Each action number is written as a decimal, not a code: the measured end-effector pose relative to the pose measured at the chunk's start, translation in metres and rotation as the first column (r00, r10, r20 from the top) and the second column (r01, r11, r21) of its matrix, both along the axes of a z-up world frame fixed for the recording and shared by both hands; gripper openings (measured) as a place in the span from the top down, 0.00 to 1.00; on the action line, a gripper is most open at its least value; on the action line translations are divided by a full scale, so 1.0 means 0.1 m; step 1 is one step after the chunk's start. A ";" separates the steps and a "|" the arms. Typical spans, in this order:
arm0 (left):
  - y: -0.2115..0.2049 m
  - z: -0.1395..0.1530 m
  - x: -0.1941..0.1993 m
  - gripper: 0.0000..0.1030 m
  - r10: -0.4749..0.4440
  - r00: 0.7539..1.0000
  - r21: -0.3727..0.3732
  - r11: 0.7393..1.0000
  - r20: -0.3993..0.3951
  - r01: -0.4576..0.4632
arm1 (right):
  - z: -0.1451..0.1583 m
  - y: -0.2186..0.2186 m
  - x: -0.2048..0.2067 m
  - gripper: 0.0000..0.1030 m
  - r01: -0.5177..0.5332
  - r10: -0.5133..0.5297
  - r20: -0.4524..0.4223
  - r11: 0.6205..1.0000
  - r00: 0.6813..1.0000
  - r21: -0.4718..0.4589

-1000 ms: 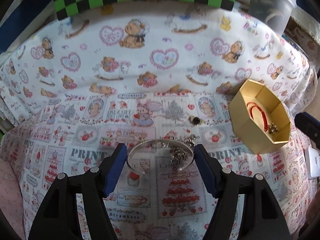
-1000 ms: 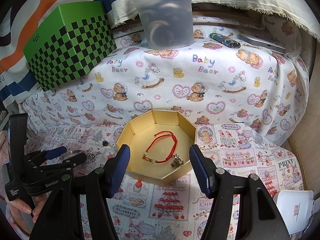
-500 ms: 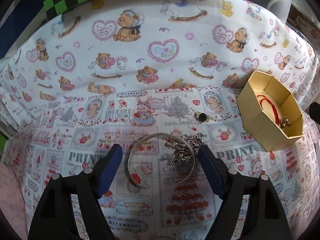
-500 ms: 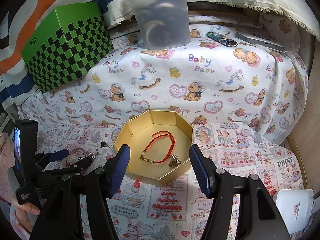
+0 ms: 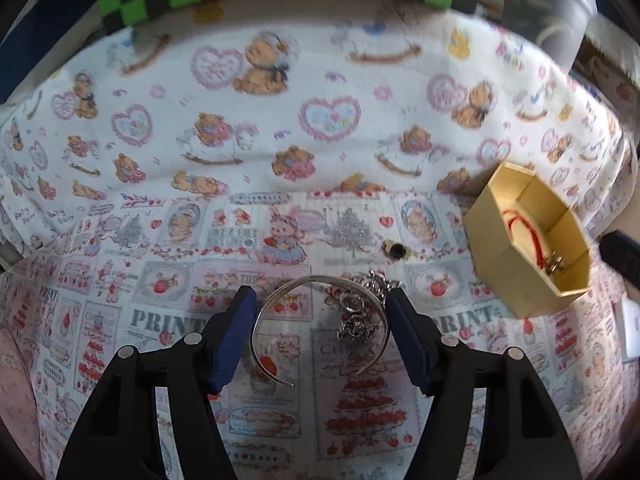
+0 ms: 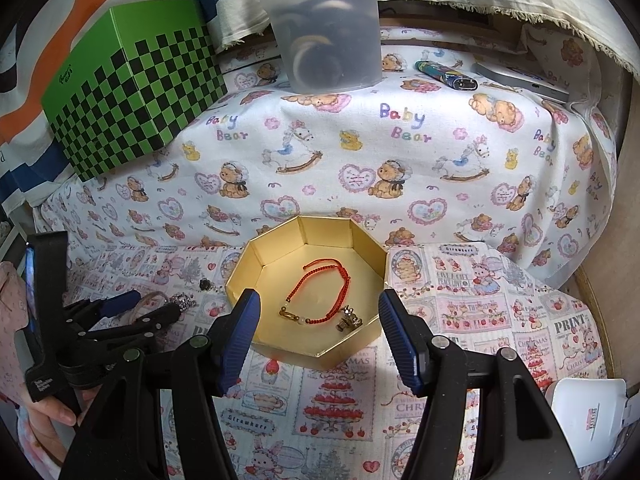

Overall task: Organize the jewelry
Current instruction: 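Lift the silver bangle off the table with the left tool, then grasp the silver chain pieces with the right tool and lift, then carry the silver chain into the gold box with the right tool while the left tool holds the bangle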

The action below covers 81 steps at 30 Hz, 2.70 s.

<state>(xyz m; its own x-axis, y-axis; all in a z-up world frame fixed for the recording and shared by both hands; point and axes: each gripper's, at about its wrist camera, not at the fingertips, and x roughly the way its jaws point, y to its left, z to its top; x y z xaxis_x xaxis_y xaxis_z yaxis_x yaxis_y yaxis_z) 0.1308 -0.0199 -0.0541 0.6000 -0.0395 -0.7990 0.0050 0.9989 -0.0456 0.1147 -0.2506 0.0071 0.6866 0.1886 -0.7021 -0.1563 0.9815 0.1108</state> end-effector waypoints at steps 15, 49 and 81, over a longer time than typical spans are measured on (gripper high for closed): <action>0.45 0.95 -0.48 0.37 0.147 0.949 -0.024 0.989 0.278 -0.146 | 0.15 0.31 -0.25 0.38 -0.097 0.097 0.065 0.995 0.993 0.010; 0.96 0.71 -0.38 0.37 0.281 0.939 -0.113 0.958 0.196 -0.263 | -0.50 1.36 0.02 0.82 -0.202 0.200 -0.165 0.979 0.966 0.005; 0.40 0.86 -0.59 0.37 0.086 0.951 -0.193 0.981 0.298 -0.028 | 0.29 -0.38 -0.24 0.82 0.036 -0.043 0.012 0.938 0.999 0.344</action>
<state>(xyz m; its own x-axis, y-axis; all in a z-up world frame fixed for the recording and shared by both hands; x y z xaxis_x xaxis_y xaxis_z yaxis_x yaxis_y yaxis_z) 0.0723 0.0201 0.0323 0.8183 -0.1269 -0.5606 -0.0093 0.9723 -0.2335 0.0907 -0.2889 0.0360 0.7107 0.3883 -0.5867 -0.1234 0.8897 0.4395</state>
